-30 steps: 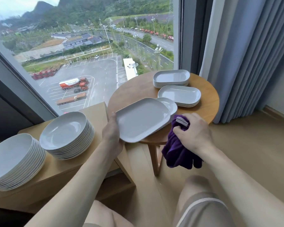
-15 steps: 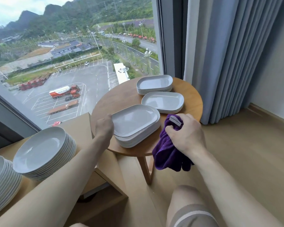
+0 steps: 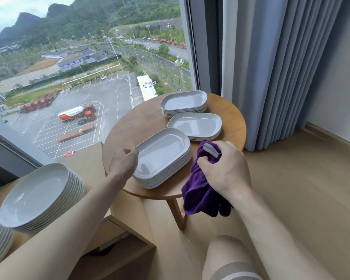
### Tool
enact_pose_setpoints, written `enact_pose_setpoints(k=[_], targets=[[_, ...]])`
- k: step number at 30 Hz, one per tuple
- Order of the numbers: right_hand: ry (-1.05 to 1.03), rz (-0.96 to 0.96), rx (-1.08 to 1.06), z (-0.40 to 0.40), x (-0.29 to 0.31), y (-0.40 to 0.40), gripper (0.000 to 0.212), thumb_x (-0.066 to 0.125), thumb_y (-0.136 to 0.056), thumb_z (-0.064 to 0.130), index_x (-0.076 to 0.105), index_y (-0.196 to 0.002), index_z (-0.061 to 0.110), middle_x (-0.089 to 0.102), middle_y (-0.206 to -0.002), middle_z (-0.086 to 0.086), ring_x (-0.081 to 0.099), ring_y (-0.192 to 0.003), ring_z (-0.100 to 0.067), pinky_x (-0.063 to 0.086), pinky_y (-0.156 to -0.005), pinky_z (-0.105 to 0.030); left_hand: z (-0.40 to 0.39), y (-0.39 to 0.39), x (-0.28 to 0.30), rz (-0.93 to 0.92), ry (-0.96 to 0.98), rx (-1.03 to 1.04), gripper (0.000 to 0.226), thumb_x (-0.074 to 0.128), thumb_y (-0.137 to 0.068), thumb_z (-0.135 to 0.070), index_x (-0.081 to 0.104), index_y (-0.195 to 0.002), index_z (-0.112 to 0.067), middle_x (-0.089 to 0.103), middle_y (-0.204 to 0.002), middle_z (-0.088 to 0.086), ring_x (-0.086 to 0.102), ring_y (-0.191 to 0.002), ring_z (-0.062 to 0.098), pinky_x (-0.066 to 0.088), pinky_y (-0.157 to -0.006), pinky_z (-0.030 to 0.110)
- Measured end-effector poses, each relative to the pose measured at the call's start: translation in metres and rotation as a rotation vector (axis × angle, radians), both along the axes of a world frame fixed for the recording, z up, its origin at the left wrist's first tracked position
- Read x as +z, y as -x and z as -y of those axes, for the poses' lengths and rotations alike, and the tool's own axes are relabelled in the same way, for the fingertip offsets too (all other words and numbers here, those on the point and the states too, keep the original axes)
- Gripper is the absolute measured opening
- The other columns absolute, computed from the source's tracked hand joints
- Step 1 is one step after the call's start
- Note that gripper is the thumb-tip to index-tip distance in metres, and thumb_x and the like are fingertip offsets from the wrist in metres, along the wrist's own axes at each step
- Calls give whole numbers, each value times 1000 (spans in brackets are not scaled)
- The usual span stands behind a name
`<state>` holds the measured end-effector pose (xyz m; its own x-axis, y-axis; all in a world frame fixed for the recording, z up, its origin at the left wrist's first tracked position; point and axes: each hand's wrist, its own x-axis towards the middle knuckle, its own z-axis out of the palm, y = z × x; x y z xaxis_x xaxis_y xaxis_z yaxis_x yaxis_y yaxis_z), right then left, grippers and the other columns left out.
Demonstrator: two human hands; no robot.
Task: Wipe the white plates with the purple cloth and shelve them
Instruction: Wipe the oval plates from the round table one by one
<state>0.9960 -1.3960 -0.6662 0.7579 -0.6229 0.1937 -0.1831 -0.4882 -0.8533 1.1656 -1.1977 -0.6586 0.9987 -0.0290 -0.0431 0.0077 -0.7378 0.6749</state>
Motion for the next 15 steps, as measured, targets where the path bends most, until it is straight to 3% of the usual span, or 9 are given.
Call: enact_pose_setpoints(k=[4, 8, 13, 15], targets=[[-11, -6, -7, 2, 0, -1, 5, 63, -83, 32, 65, -87, 29, 56, -89, 10, 56, -79, -8, 41, -65, -25, 8, -12, 3, 0, -33, 12, 34, 50, -83, -13, 28, -59, -22, 26, -56, -3, 25, -61, 23, 19, -58, 34], [-16, -1, -27, 6, 0, -1, 4, 63, -83, 32, 64, -85, 29, 55, -87, 10, 55, -78, -7, 40, -62, -20, 11, -27, 5, -66, -108, 44, 18, 52, -78, -17, 43, -62, -15, 43, -66, 6, 39, -63, 26, 30, -62, 34], [-32, -4, -53, 11, 1, -2, 3, 63, -83, 32, 63, -85, 30, 54, -85, 13, 54, -77, -3, 35, -60, -13, 11, -44, 8, -115, -271, -2, 21, 54, -78, -22, 62, -64, -8, 61, -69, 11, 55, -67, 30, 39, -64, 32], [-42, -5, -47, 11, 2, -2, 4, 62, -83, 33, 63, -87, 31, 54, -86, 13, 54, -77, -2, 36, -58, -11, 26, -49, 13, -103, -274, -37, 21, 56, -81, -20, 61, -64, -10, 59, -69, 9, 52, -66, 28, 36, -60, 31]])
